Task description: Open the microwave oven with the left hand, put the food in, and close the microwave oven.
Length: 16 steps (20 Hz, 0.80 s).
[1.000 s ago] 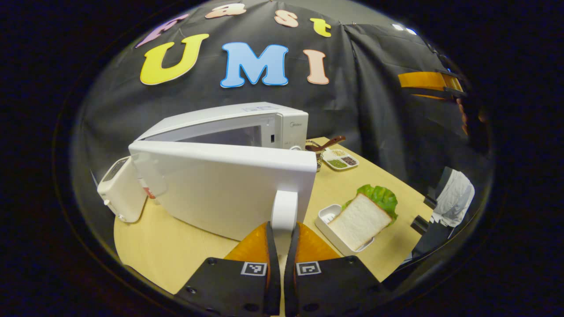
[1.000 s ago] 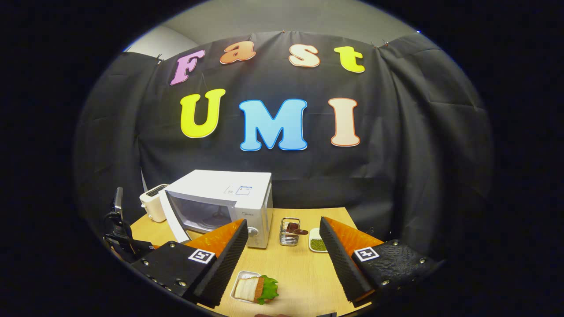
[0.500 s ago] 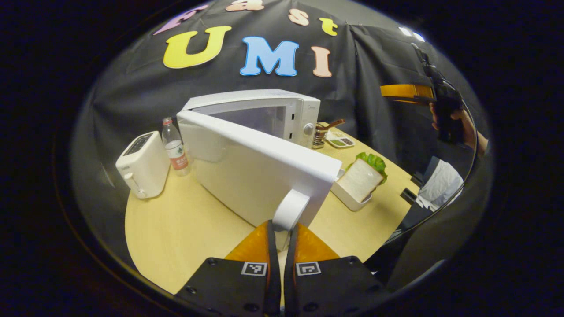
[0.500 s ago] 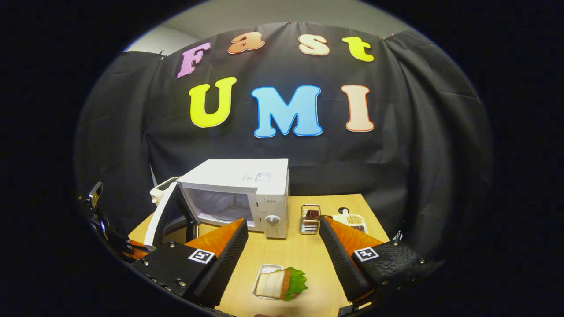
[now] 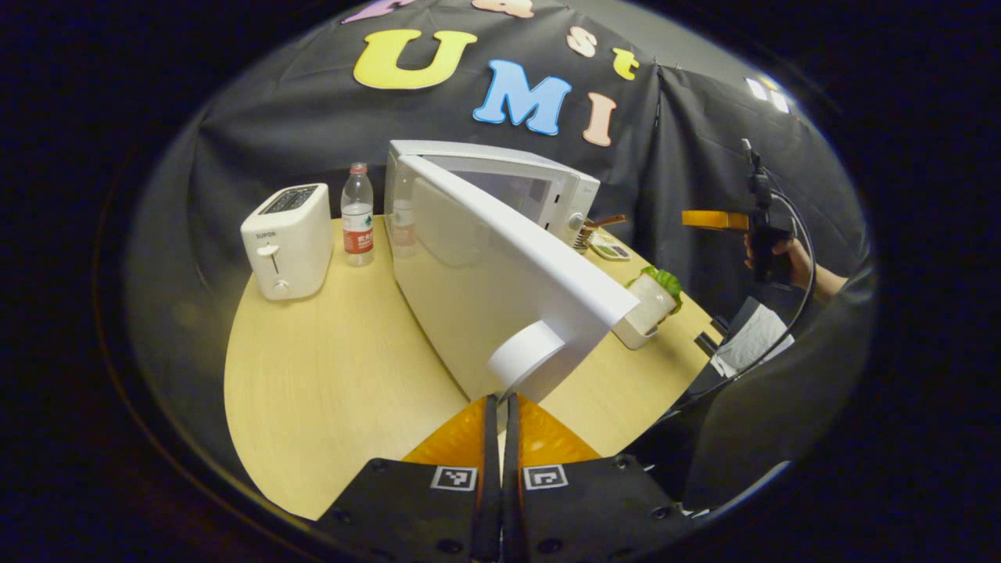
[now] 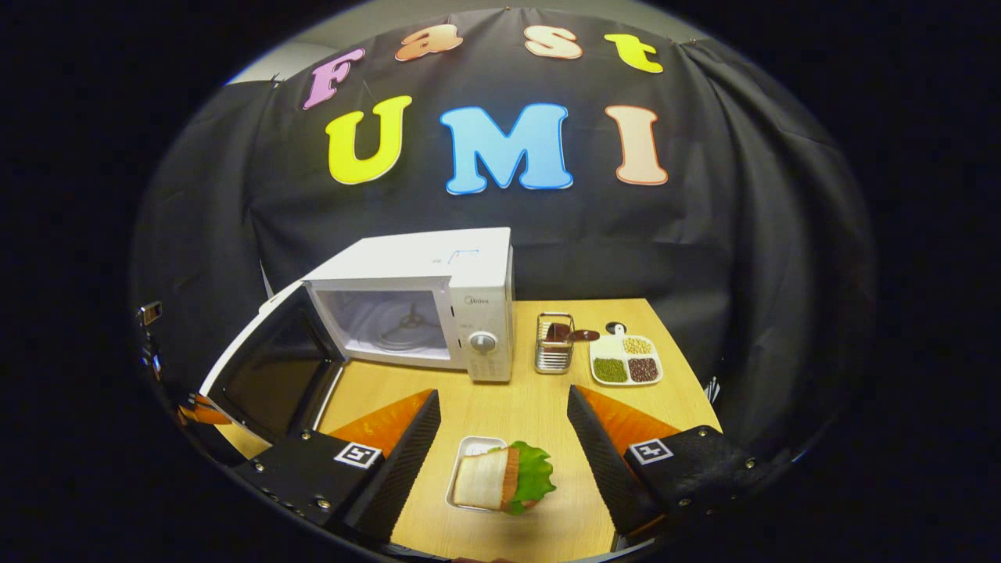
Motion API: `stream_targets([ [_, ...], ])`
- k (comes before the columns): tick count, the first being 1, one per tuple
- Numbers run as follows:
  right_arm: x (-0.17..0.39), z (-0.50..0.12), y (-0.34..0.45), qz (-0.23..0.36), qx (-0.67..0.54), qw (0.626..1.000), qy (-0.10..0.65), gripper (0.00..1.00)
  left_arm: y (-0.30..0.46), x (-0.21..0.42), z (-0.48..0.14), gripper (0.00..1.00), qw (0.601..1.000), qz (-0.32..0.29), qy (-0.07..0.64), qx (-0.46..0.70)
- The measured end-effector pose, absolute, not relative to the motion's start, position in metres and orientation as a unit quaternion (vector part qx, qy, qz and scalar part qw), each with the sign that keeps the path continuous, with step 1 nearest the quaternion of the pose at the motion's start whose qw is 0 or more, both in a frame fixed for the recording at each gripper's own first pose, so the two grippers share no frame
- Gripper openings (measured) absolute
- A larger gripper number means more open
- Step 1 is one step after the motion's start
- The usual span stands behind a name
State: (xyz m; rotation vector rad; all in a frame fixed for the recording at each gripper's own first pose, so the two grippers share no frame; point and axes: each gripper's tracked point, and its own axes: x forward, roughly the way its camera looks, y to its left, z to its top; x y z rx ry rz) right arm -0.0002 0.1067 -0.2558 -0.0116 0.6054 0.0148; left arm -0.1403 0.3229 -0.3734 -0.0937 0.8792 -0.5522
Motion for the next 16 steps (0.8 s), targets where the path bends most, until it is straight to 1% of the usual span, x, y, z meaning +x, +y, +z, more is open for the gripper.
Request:
stream_targets([
  [4, -0.013, -0.279, 0.098, 0.004, -0.029, 0.945, 0.326, 0.99, 0.345, -0.139, -0.374, 0.08, 0.872, -0.254, 0.416, -0.056],
  [8, -0.027, -0.308, 0.105, 0.039, -0.017, 0.929, 0.367, 0.99, 0.356, -0.14, -0.372, 0.08, 0.877, -0.248, 0.407, -0.071],
  [10, -0.037, -0.325, 0.098, 0.048, 0.0, 0.914, 0.402, 0.99, 0.36, -0.14, -0.364, 0.08, 0.884, -0.24, 0.393, -0.081],
  [11, -0.042, -0.334, 0.094, 0.05, 0.015, 0.907, 0.417, 0.99, 0.365, -0.141, -0.361, 0.08, 0.89, -0.23, 0.385, -0.084],
  [14, -0.048, -0.364, 0.087, 0.038, 0.074, 0.885, 0.457, 0.99, 0.386, -0.144, -0.336, 0.07, 0.915, -0.176, 0.349, -0.095],
  [16, -0.053, -0.379, 0.087, 0.036, 0.125, 0.868, 0.479, 0.99, 0.392, -0.141, -0.291, 0.07, 0.943, -0.129, 0.295, -0.088],
])
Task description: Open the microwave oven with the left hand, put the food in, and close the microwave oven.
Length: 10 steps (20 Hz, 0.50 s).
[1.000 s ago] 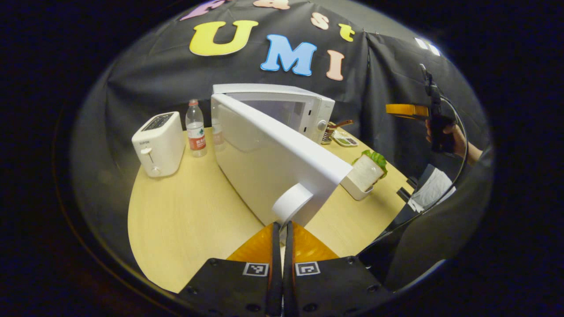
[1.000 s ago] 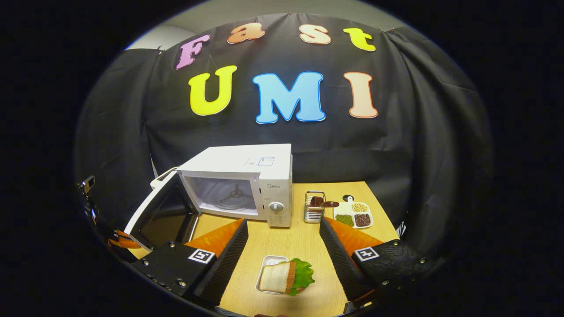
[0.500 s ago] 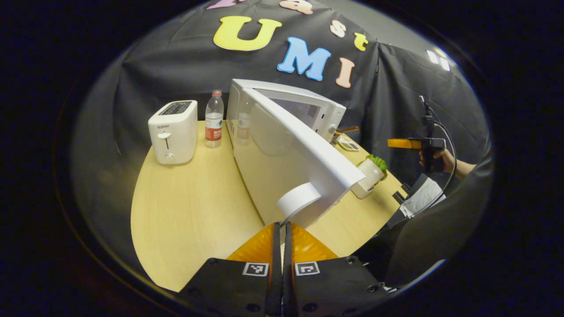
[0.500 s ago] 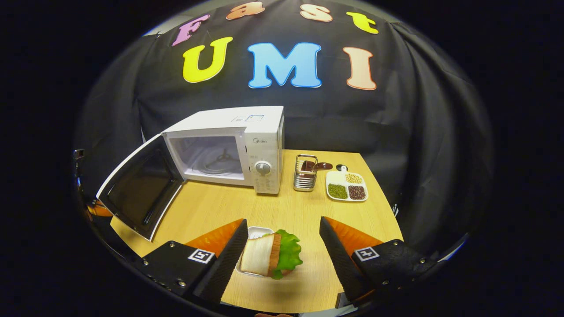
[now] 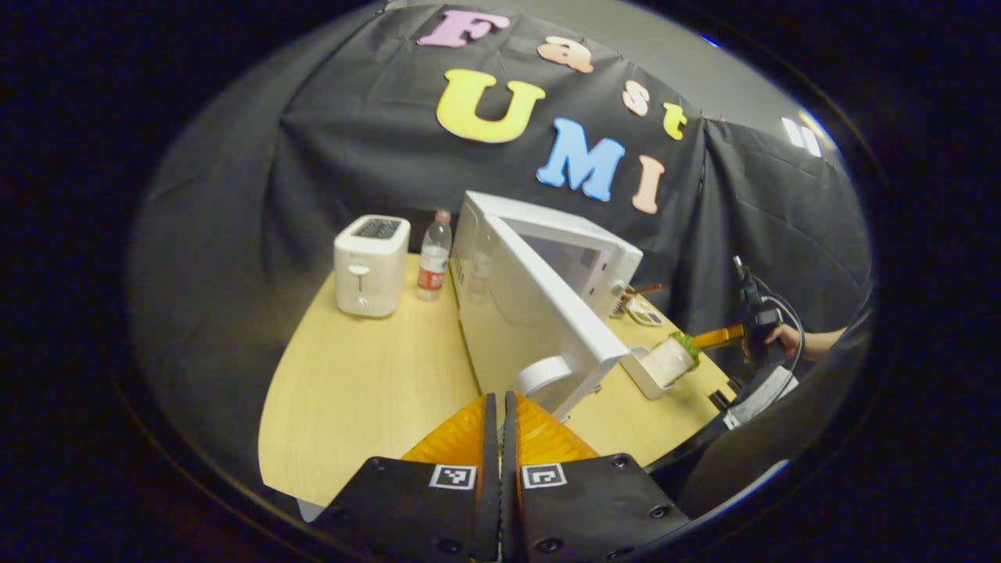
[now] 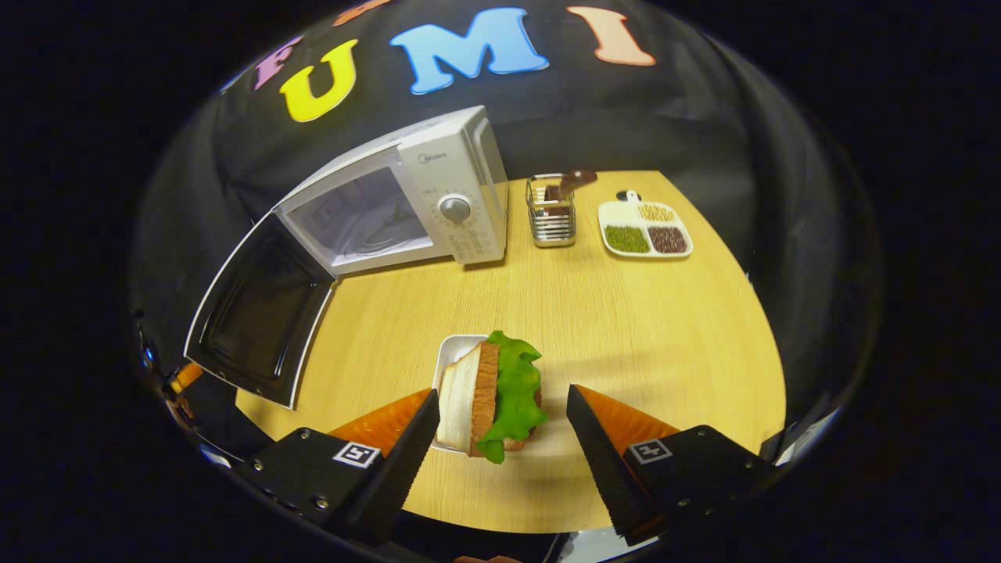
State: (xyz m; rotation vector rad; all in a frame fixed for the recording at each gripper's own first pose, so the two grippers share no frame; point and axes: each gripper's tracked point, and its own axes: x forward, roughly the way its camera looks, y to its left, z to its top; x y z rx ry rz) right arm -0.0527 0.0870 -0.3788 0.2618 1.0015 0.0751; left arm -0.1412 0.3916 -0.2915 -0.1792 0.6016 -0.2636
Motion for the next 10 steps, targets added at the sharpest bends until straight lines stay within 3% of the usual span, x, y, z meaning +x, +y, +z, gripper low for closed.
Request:
stream_targets([
  [1, -0.056, -0.386, 0.088, 0.034, 0.147, 0.86, 0.488, 0.96, 0.389, -0.139, -0.26, 0.07, 0.958, -0.104, 0.257, -0.073],
  [3, -0.059, -0.399, 0.088, 0.028, 0.176, 0.847, 0.501, 0.99, 0.367, -0.132, -0.191, 0.19, 0.979, -0.084, 0.177, -0.049],
  [6, -0.062, -0.41, 0.091, 0.024, 0.208, 0.833, 0.512, 0.99, 0.333, -0.105, -0.114, 0.99, 0.995, -0.048, 0.082, -0.031],
  [9, -0.062, -0.412, 0.094, 0.026, 0.229, 0.824, 0.518, 0.98, 0.284, -0.083, -0.076, 0.94, 0.997, -0.058, 0.035, -0.03],
  [10, -0.06, -0.414, 0.097, 0.026, 0.236, 0.82, 0.52, 0.89, 0.266, -0.079, -0.071, 0.96, 0.996, -0.074, 0.031, -0.035],
])
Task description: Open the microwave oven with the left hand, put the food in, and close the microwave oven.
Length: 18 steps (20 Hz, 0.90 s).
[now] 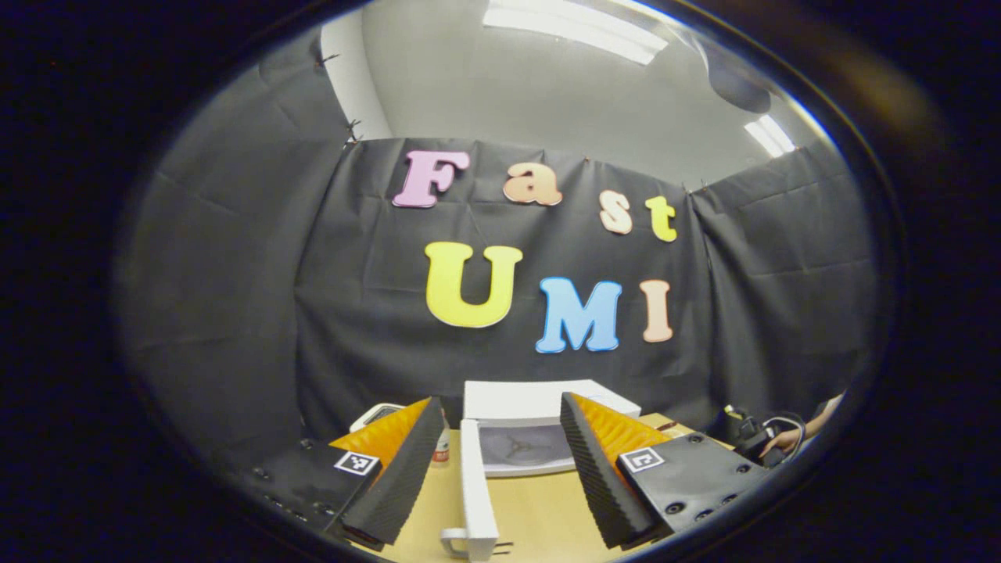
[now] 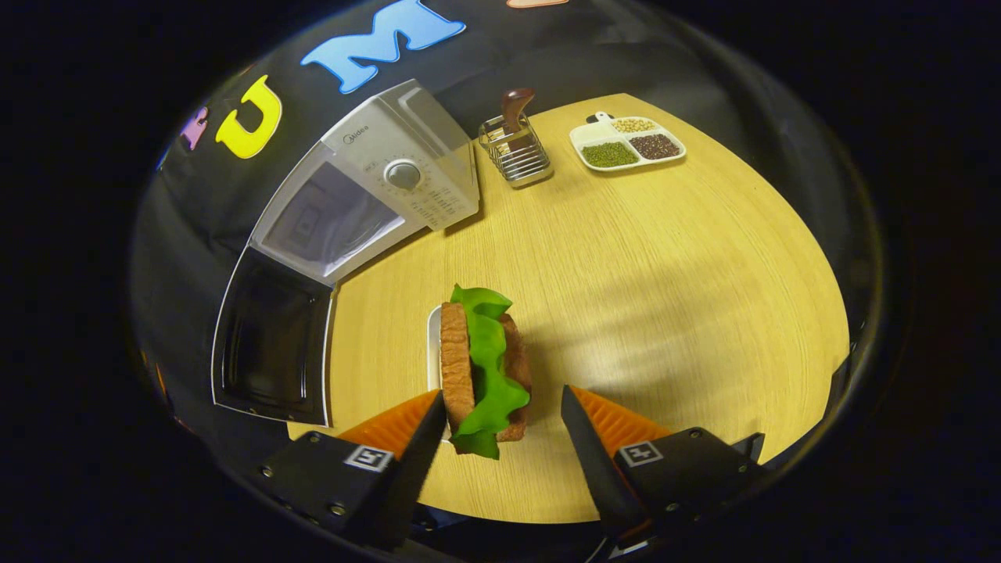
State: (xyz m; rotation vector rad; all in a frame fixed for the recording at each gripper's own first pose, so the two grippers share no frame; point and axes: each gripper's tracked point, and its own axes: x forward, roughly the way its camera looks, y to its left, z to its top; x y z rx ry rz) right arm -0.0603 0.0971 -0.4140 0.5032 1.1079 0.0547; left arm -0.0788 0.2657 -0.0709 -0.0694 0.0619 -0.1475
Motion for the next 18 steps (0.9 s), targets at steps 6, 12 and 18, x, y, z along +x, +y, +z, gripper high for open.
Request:
stream_targets([
  [6, -0.05, -0.41, 0.109, 0.039, 0.294, 0.807, 0.511, 0.38, 0.218, -0.061, -0.091, 0.96, 0.991, -0.117, 0.053, -0.039],
  [12, -0.044, -0.379, 0.118, 0.036, 0.357, 0.802, 0.477, 0.17, 0.207, -0.056, -0.077, 0.96, 0.991, -0.118, 0.044, -0.046],
  [18, -0.01, -0.32, 0.168, 0.089, 0.443, 0.797, 0.401, 0.17, 0.198, -0.056, -0.078, 0.98, 0.991, -0.12, 0.045, -0.035],
])
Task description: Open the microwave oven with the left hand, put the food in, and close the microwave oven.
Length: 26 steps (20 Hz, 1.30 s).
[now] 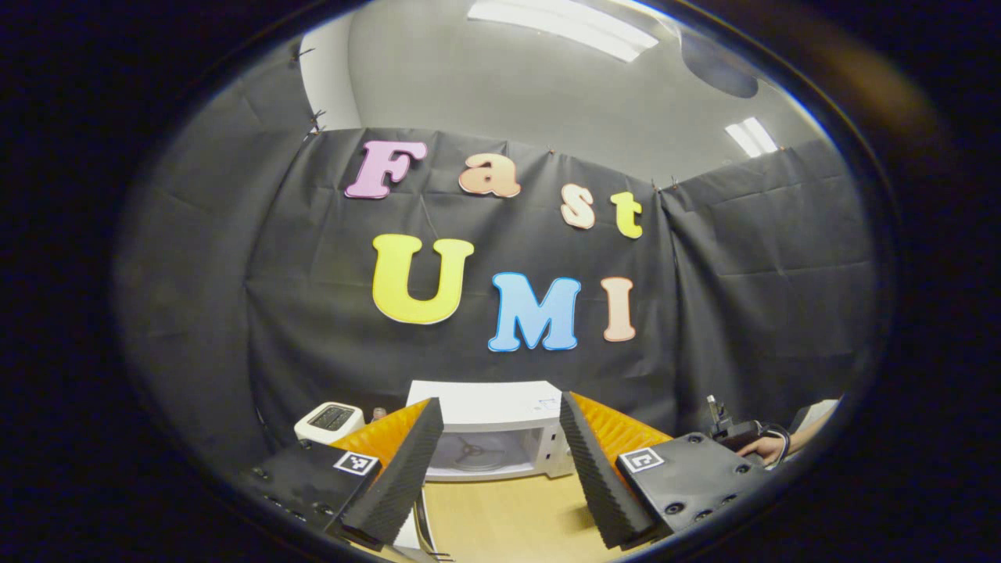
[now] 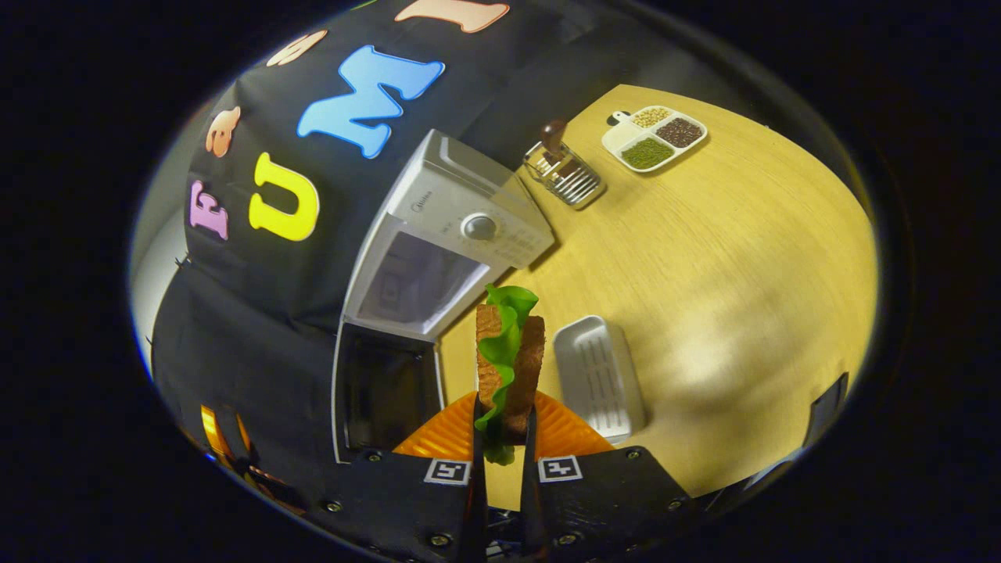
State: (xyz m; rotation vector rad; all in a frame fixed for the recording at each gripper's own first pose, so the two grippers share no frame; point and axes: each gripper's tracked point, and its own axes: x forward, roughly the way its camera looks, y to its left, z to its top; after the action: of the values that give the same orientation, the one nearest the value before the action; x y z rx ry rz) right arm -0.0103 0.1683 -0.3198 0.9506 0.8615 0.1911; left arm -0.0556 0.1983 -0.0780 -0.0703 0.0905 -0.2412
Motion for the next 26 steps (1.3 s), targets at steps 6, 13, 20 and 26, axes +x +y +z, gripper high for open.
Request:
stream_targets([
  [6, 0.042, -0.284, 0.249, 0.137, 0.505, 0.779, 0.346, 0.17, 0.197, -0.064, -0.081, 0.96, 0.992, -0.113, 0.049, -0.024],
  [13, 0.117, -0.306, 0.317, 0.118, 0.541, 0.769, 0.319, 0.17, 0.216, -0.075, -0.03, 0.94, 0.996, -0.082, 0.013, -0.022],
  [20, 0.189, -0.343, 0.336, 0.028, 0.59, 0.767, 0.251, 0.17, 0.248, -0.073, -0.008, 0.94, 0.998, -0.056, 0.01, -0.004],
  [26, 0.245, -0.375, 0.365, -0.057, 0.635, 0.743, 0.201, 0.17, 0.277, -0.071, -0.038, 0.94, 0.997, -0.041, 0.057, 0.017],
])
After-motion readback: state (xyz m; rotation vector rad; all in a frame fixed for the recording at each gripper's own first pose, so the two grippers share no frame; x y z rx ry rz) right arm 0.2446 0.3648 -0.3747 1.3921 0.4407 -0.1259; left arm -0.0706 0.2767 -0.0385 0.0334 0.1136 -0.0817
